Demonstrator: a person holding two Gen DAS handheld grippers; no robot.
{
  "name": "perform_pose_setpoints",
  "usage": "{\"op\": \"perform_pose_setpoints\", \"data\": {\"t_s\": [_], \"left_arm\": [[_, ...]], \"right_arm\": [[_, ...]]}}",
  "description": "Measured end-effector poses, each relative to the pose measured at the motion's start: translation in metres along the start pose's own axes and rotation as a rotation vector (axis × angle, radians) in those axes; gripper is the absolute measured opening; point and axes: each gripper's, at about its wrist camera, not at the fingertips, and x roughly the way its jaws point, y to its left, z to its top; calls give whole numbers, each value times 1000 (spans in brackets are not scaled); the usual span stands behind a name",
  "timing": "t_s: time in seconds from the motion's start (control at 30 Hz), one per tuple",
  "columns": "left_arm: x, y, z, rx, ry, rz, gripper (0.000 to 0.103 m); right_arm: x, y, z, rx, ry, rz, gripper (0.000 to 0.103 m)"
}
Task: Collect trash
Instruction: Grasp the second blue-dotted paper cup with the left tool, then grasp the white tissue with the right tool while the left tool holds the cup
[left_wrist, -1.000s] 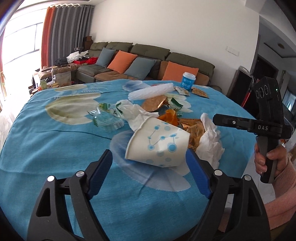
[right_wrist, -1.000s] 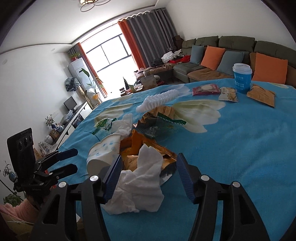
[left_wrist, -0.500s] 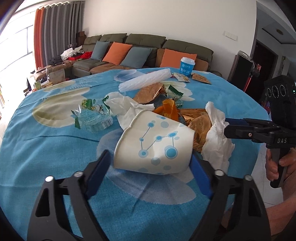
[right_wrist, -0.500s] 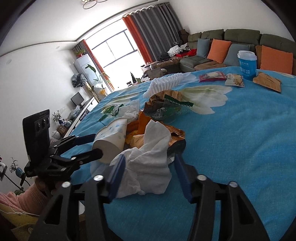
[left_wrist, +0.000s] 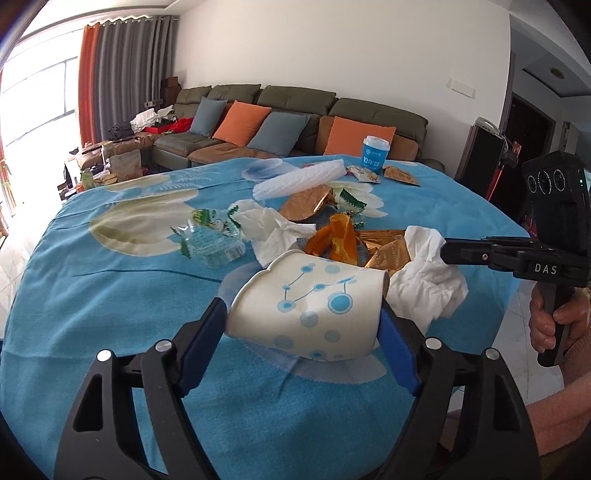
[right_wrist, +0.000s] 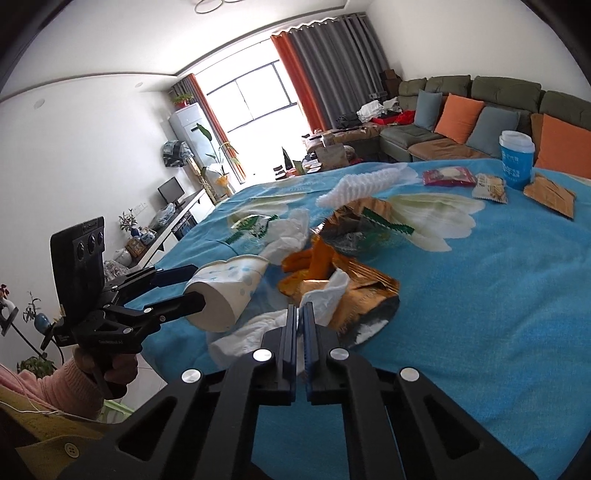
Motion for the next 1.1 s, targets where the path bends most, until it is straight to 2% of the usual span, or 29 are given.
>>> {"op": "perform_pose_setpoints", "data": {"t_s": [0.63,0.77,0.83,0.9,0.93,0.97,1.0,1.1], "left_arm": [[-76,51,-15,-102,-107,163,78],[-89,60,-20,-122,-126,190,78],[-93,64,-22,-134,-130,202,78],[-96,70,-25,-150,-132,206,78],[-96,71,-27,-155,-133,207,78],[-97,73,-28,-160,-133,212,78],[-98,75,-28,-164,-132,213,78],[-98,78,-31,-177,-132,217,78]], "right_arm": [[4,49,41,-45,-98,151,1],[11,59,46,-68,-91,140,1],[16,59,46,-70,-80,107,1],[23,56,43,-66,-51,59,6],[27,53,41,-58,-38,30,19],[30,51,39,-51,-32,8,38],[34,49,37,-47,-23,-4,43],[52,46,33,-48,27,-36,44]]}}
